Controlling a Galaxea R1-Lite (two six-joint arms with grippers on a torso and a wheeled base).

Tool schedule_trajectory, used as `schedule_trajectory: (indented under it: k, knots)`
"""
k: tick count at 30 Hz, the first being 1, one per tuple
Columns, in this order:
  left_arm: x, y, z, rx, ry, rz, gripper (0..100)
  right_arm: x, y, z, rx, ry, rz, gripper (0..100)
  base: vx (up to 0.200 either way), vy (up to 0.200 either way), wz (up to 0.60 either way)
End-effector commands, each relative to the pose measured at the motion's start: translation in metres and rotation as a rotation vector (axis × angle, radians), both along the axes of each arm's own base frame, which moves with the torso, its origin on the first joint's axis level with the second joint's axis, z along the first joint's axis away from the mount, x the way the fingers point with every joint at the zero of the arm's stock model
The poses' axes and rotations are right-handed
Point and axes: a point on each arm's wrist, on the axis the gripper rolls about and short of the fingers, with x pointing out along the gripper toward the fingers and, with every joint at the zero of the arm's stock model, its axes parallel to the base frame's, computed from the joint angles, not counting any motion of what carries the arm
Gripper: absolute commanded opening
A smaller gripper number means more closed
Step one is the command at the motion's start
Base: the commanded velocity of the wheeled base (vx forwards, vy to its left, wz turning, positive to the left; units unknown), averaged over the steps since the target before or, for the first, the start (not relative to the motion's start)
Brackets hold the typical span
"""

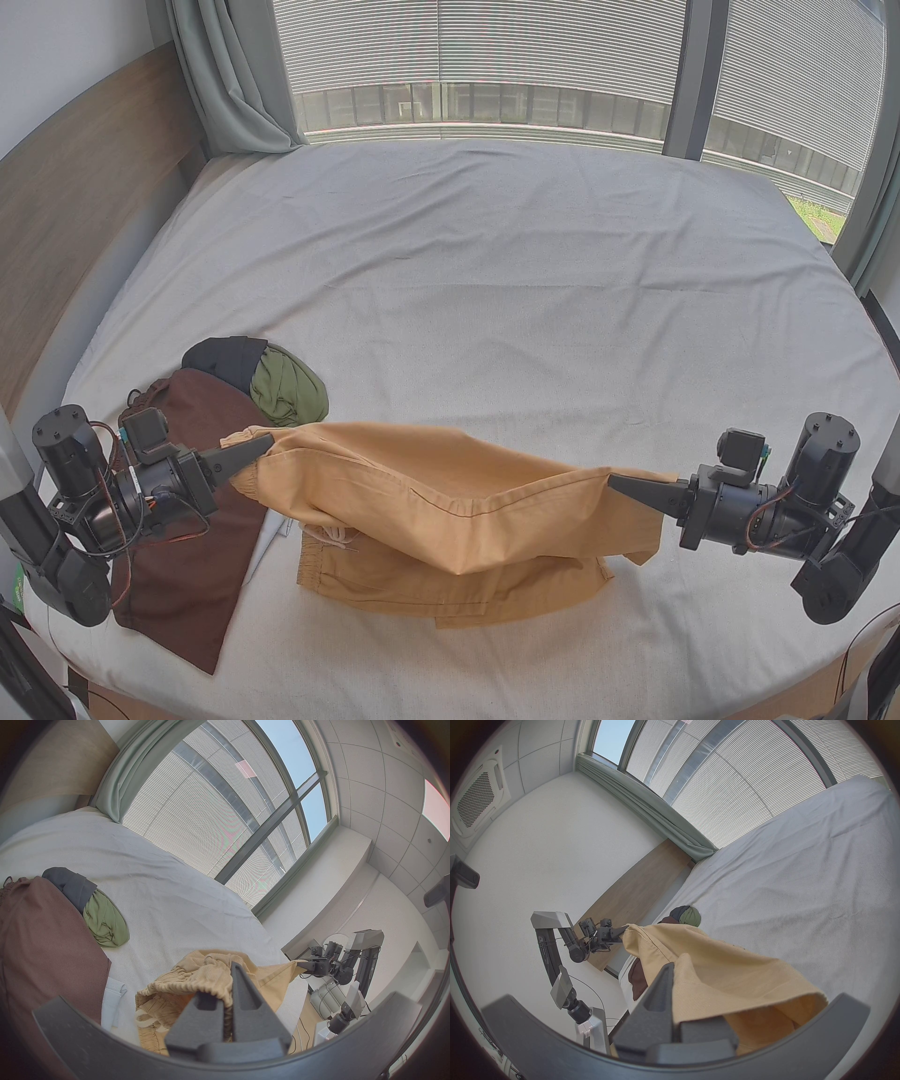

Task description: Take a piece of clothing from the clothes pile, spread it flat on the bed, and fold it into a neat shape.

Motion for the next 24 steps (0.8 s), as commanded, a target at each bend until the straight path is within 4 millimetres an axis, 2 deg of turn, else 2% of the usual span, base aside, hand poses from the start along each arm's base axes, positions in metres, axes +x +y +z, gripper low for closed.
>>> schedule_trajectory:
  k: [1,24]
  knots:
    - [0.006,0.0,-0.004,0.0,0.009,0.004,0,0.002,-0.004,0.007,0.01,-0.029,-0.015,0,0.0,0.0,0.0]
    - [0.019,0.005,-0.008,0.002,0.006,0.053,0,0.003,-0.021,0.036,0.075,-0.109,-0.084,0,0.0,0.0,0.0]
